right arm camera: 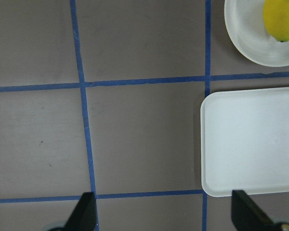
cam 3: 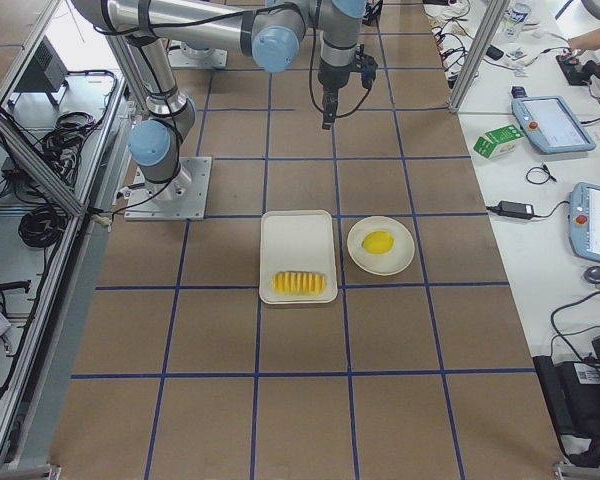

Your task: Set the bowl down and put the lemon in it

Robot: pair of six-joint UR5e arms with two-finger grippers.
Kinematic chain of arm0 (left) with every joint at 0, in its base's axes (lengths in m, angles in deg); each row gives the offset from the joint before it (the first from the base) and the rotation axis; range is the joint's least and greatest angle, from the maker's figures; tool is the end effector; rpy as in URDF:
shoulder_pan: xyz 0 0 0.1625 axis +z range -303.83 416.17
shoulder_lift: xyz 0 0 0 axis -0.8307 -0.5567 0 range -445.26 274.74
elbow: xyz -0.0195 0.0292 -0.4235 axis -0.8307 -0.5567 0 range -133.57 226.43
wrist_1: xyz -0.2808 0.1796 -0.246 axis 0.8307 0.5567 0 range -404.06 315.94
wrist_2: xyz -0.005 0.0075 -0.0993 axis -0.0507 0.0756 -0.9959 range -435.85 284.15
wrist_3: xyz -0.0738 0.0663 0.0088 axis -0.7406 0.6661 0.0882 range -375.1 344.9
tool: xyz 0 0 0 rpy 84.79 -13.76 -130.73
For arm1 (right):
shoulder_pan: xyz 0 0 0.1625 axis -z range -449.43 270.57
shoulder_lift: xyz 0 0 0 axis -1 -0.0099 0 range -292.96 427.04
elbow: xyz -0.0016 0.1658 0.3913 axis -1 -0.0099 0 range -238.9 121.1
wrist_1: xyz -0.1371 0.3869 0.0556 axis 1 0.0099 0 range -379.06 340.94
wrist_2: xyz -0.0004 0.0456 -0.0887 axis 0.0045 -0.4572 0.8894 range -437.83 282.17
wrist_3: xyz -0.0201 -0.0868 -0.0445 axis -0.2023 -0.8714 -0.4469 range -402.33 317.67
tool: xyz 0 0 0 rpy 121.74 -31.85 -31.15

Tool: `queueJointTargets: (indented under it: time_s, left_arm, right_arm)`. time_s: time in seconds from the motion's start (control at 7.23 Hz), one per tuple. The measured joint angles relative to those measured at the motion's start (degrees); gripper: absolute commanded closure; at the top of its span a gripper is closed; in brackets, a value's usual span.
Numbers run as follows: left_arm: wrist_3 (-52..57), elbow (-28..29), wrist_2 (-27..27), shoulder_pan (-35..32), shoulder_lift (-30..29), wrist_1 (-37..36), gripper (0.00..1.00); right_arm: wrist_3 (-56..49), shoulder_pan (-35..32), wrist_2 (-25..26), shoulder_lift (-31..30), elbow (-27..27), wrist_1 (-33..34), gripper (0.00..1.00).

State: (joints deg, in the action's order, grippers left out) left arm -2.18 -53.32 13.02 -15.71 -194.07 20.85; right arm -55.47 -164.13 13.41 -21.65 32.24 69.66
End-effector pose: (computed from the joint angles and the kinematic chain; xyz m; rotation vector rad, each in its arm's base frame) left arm 0.0503 -0.5886 0.2719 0.1419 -3.1022 -0.0822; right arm -0.0042 -0.5117 0.4648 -0.0583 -3.1343 -0.1072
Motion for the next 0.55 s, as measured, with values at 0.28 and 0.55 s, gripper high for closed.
queueJointTargets:
  time_s: [0.28, 0.55]
  left_arm:
    - [0.0, -0.1, 0.0, 0.0, -4.1, -0.7, 0.03]
    - [0.2, -0.2, 0.0, -0.1, -5.9, -1.0, 0.49]
  right_arm:
    - [-4.2, 3.6, 0.4, 2.7, 0.0, 4.9, 0.00]
    - [-11.4, 10.5, 0.1, 7.7, -0.1, 10.9, 0.00]
